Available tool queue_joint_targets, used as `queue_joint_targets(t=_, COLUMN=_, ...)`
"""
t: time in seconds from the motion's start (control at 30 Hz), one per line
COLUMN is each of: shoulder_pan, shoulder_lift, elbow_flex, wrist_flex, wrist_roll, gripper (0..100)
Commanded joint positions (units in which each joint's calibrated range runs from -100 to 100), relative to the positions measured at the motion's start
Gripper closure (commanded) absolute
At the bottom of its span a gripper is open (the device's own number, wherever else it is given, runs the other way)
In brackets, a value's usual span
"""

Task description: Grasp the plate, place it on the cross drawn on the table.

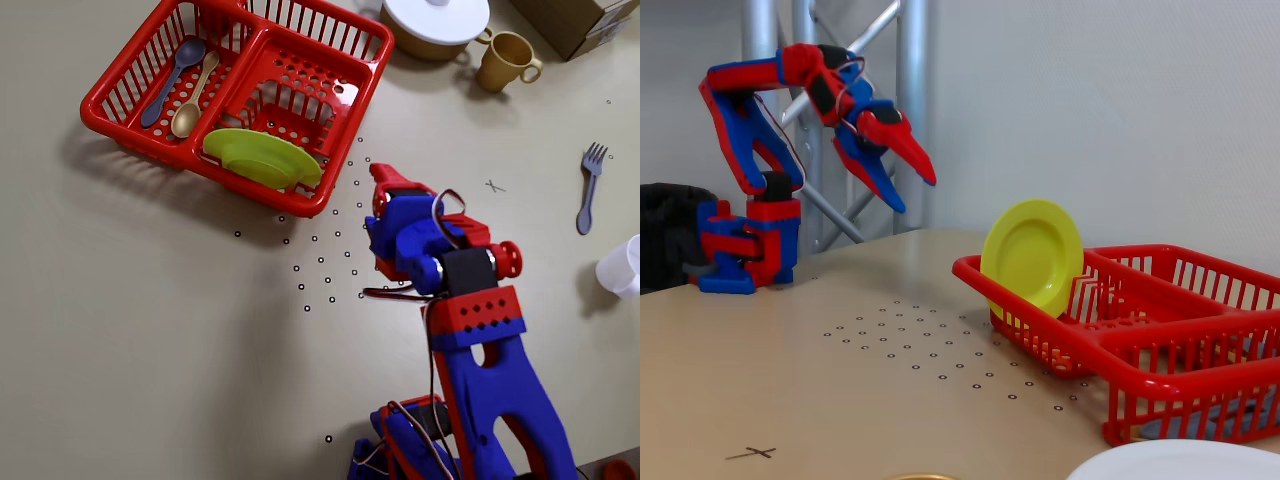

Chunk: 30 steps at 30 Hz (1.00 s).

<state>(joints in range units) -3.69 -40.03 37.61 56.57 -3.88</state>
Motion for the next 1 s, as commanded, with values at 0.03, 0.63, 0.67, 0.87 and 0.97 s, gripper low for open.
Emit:
queue_joint_targets(t=0.03, shoulder_pan=-3.28, shoulder_lift=4.11, elbow_flex=-10.78, wrist_flex=3.83, wrist_roll=-3.37, gripper=74)
queue_joint_targets(t=0.63, shoulder_pan=-9.31, shoulder_lift=33.35, elbow_flex=-49.76, wrist_flex=14.46, wrist_roll=-7.62, gripper=76)
queue_joint_targets(t=0.67, shoulder_pan=-9.52, shoulder_lift=34.71, elbow_flex=-51.30, wrist_flex=14.46, wrist_roll=-7.52, gripper=76)
queue_joint_targets(t=0.87, shoulder_pan=-10.53, shoulder_lift=41.47, elbow_flex=-58.28, wrist_flex=14.05, wrist_roll=-7.23, gripper=77)
queue_joint_targets(t=0.97, shoulder_pan=-11.03, shoulder_lift=44.17, elbow_flex=-60.28, wrist_flex=13.73, wrist_roll=-7.18, gripper=77)
